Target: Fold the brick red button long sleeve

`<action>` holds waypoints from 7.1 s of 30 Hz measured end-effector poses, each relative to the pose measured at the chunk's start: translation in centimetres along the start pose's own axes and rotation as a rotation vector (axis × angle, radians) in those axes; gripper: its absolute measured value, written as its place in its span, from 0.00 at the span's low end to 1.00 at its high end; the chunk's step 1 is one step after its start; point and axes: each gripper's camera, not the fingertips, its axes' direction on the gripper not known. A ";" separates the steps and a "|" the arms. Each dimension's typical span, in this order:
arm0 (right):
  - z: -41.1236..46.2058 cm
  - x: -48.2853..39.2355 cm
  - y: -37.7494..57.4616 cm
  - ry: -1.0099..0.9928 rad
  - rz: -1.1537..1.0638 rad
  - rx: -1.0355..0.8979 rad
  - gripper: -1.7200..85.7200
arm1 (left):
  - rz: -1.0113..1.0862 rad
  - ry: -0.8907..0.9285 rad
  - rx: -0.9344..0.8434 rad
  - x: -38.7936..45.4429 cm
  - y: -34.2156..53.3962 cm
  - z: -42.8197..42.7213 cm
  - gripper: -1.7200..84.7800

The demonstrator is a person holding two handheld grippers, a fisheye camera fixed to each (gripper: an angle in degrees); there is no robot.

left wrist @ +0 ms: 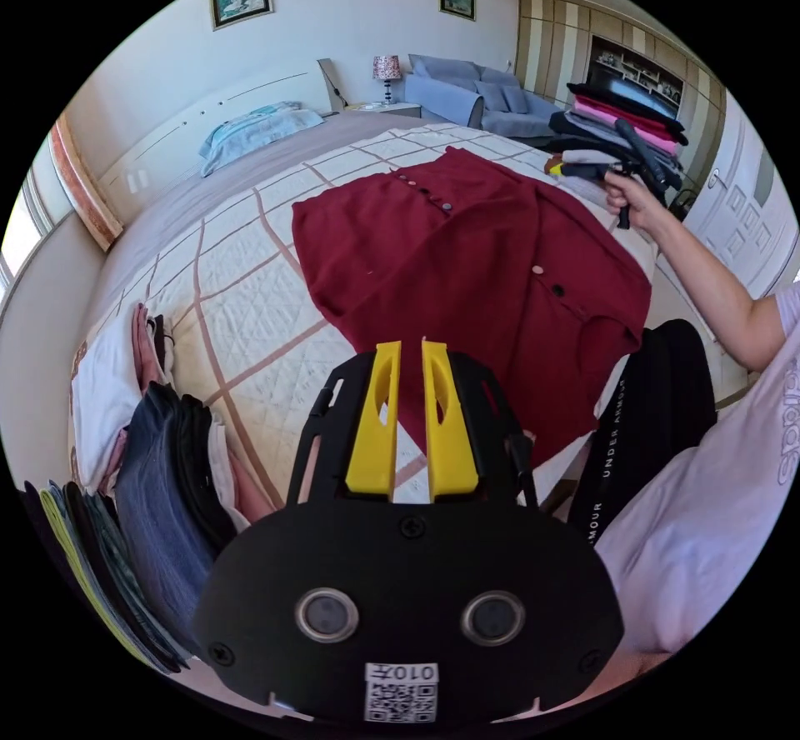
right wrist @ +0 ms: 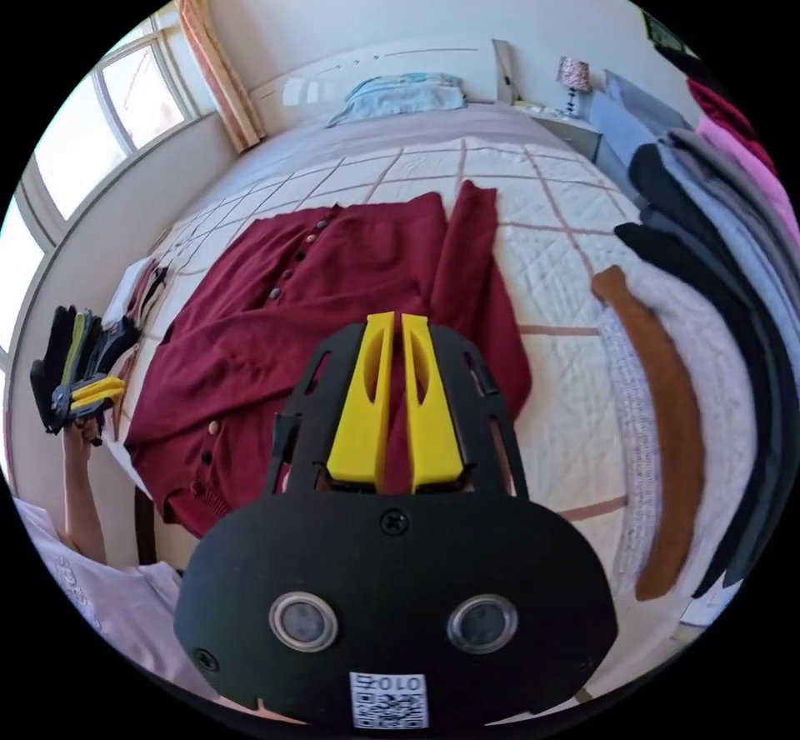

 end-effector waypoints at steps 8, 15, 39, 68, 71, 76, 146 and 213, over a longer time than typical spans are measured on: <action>4.1 1.9 -5.8 -0.018 0.037 -0.135 0.14 | -0.135 0.017 0.117 -3.1 3.9 -1.5 0.04; 10.0 2.1 -10.9 -0.053 0.059 -0.306 0.15 | -0.166 -0.122 0.156 -4.5 6.3 -4.9 0.03; -18.3 -29.0 2.0 -0.092 -0.678 -0.105 0.10 | -0.340 0.640 0.329 -19.2 -1.3 7.9 0.18; -22.4 -25.0 32.1 0.026 -0.523 -0.035 0.05 | -0.828 0.647 0.276 -30.8 3.1 12.5 0.22; -22.9 -25.5 33.9 0.033 -0.604 -0.040 0.06 | -0.848 0.698 0.274 -30.8 2.1 13.6 0.20; -22.9 -24.7 35.8 0.100 -0.617 -0.061 0.05 | -0.947 0.729 0.326 -30.6 2.4 15.2 0.13; -26.2 -14.5 39.8 0.047 0.003 0.159 0.25 | 0.200 0.889 0.680 14.1 -39.5 -20.9 0.02; -25.1 -15.7 32.3 0.328 -0.021 -0.014 0.03 | -0.416 0.510 0.217 -31.9 -29.9 15.2 0.04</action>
